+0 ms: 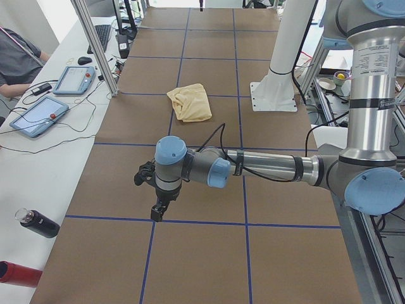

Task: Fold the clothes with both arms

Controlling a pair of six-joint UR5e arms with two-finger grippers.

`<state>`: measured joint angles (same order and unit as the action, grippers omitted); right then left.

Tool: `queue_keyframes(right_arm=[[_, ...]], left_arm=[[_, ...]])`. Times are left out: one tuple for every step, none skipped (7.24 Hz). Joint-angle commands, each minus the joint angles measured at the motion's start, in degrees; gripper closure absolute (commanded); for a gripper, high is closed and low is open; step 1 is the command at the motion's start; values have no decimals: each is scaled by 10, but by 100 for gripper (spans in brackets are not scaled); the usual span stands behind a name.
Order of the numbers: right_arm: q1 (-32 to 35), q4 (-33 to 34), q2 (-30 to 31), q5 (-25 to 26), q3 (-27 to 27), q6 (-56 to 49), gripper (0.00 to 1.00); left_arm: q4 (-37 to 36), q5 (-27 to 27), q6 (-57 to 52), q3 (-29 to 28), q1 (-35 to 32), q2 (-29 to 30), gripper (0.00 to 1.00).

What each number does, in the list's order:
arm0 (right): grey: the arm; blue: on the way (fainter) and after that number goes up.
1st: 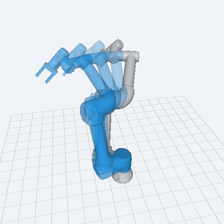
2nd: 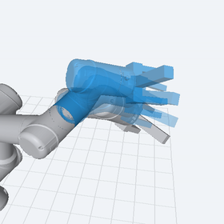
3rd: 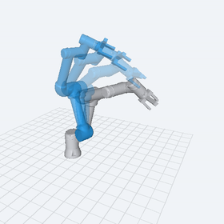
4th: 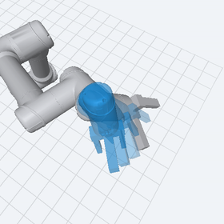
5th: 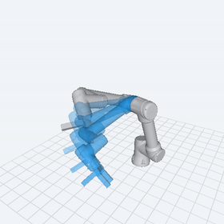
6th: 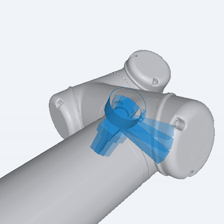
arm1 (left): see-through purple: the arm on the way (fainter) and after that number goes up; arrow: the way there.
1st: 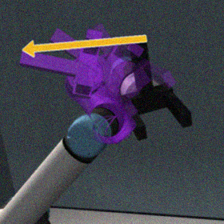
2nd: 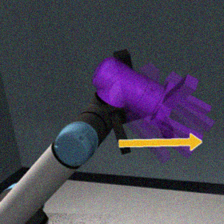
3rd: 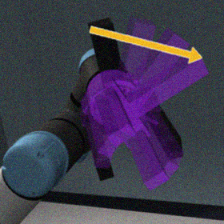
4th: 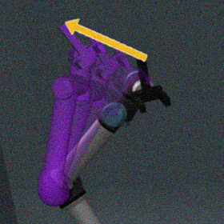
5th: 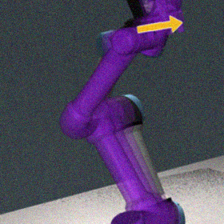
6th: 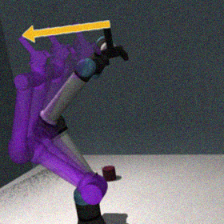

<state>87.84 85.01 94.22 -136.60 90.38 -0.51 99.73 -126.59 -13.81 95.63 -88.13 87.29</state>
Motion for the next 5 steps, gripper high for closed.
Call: queue_keyframes(right_arm=[[30,60,7,-2,12,-72,0],[33,98,10,0,48,-74,0],[28,164,18,30,114,-74,0],[28,203,30,63,157,-74,0],[28,203,32,59,155,-74,0]], left_arm=[[-5,-4,1,-1,-1,-13,0],[-4,-3,1,-1,0,-13,0],[-5,-3,2,0,-1,-13,0],[-4,-3,2,0,-1,-13,0],[-4,-3,2,-1,0,-12,0]])
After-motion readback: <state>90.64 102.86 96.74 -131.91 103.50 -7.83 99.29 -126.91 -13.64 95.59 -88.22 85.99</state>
